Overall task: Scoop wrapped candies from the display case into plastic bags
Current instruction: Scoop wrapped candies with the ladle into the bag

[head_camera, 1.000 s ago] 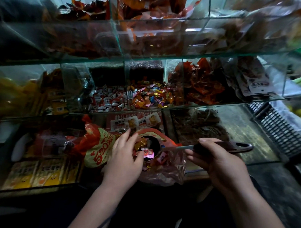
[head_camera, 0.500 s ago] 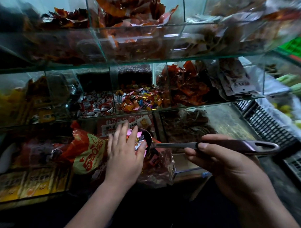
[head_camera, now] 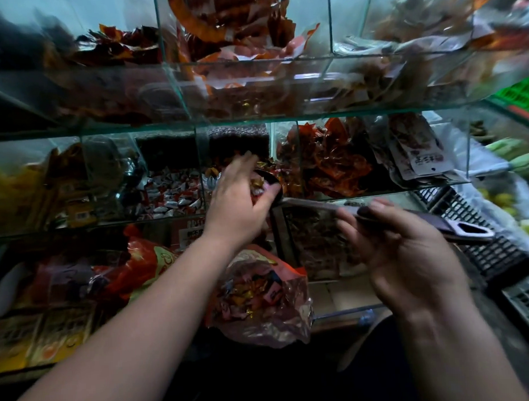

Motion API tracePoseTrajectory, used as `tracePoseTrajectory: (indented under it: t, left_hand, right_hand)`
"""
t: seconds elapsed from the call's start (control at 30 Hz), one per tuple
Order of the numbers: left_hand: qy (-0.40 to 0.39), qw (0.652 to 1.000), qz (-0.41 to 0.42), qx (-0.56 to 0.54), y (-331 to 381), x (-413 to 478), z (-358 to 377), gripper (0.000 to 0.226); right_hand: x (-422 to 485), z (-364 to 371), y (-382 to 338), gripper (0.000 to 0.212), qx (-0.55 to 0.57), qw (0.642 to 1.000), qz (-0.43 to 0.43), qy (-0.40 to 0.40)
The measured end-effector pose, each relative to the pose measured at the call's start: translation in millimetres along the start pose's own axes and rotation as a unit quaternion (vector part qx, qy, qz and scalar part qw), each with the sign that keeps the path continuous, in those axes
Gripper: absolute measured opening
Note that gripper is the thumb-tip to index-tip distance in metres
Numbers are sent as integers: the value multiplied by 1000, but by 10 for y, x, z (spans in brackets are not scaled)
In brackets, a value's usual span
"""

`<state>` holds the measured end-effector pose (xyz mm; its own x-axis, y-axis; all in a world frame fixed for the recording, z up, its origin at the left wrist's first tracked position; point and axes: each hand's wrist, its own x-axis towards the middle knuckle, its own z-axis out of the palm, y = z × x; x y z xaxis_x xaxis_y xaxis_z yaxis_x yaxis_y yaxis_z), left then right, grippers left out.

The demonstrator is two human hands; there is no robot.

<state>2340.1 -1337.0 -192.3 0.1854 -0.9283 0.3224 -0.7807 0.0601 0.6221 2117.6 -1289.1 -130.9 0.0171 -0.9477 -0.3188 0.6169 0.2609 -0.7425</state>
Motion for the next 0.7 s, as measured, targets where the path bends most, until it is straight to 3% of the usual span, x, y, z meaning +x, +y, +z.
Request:
tracePoseTrajectory:
  t: [0.1, 0.2, 0.27, 0.3, 0.33, 0.4, 0.47, 0.5, 0.53, 0.6, 0.7]
  left_hand:
    - [-1, 990, -97, -98, -72, 293, -42, 80]
    - [46, 971, -148, -182, -190, 334, -53, 75]
    - [49, 967, -160, -190, -267, 220, -36, 70]
    - [44, 967, -169, -184, -311, 143, -20, 69]
    - [35, 967, -181, -176, -352, 60, -2, 69]
    - [18, 965, -205, -162, -420, -76, 23, 70]
    - [12, 970, -198, -142, -462, -158, 33, 69]
    - [14, 974, -186, -132, -470, -179, 34, 68]
    - [16, 976, -177, -124, -469, -196, 32, 67]
    - [20, 978, -169, -120, -445, -224, 15, 65]
    - [31, 978, -161, -129, -370, -284, -25, 59]
  right_hand:
    - [335, 222, 114, 9, 70, 997, 31, 11]
    - [689, 526, 360, 8, 106, 994, 28, 30]
    - [891, 693, 612, 5, 57, 998, -28, 29]
    - [984, 726, 742, 7, -35, 995, -93, 22]
    - [1062, 726, 833, 10, -169, 969, -182, -2]
    - [1175, 673, 927, 16, -424, 828, -349, -113]
    - [1257, 595, 911, 26, -560, 690, -413, -202]
    - [1241, 569, 901, 29, -589, 649, -428, -220]
    - [1190, 548, 888, 28, -598, 632, -439, -222]
    - [1042, 491, 859, 24, -594, 632, -451, -211]
    - [662, 378, 776, 17, -548, 674, -461, -183]
